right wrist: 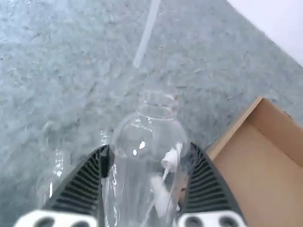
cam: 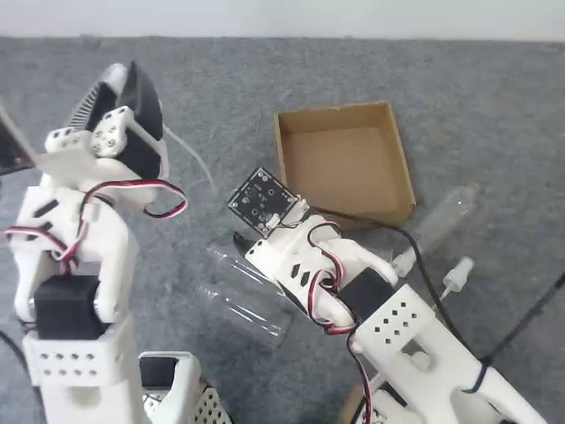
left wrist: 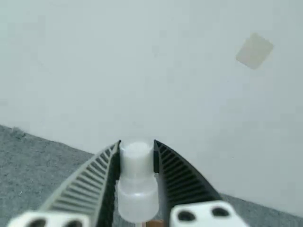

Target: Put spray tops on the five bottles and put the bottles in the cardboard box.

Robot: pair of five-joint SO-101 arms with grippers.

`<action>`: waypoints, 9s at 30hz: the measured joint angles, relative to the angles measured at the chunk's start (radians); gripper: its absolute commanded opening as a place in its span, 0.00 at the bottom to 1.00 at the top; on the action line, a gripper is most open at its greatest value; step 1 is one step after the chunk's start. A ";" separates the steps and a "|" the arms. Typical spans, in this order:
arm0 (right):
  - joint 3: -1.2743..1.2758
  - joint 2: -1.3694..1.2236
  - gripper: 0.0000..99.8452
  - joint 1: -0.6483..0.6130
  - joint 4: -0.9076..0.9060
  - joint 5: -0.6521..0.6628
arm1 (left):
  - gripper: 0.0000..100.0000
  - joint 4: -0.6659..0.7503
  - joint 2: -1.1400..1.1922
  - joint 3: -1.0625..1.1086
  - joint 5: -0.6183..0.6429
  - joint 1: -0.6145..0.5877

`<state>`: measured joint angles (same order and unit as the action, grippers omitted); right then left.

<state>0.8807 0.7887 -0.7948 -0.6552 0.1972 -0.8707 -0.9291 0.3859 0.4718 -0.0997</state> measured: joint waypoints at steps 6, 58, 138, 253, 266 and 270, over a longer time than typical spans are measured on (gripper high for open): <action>0.000 0.000 0.01 -0.003 0.009 0.000 | 0.01 0.000 0.000 0.020 0.000 -0.002; 0.427 0.222 0.01 0.057 0.526 -0.087 | 0.01 -0.081 -0.014 0.305 -0.118 0.293; -0.520 -0.350 0.01 0.146 -0.066 -0.230 | 0.30 0.043 -0.370 0.796 -0.460 0.210; -0.522 -1.168 0.27 0.390 0.850 -0.095 | 0.01 0.112 -0.365 0.864 -0.465 0.104; -0.522 -1.168 0.33 0.388 0.850 -0.092 | 0.01 0.112 -0.365 0.864 -0.465 0.104; -0.522 -1.115 0.33 0.390 0.796 -0.092 | 0.01 0.112 -0.365 0.864 -0.465 0.104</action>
<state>0.3590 -0.3268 -0.4051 0.1412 0.1051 -0.7587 -1.2942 1.2497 0.0069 0.0046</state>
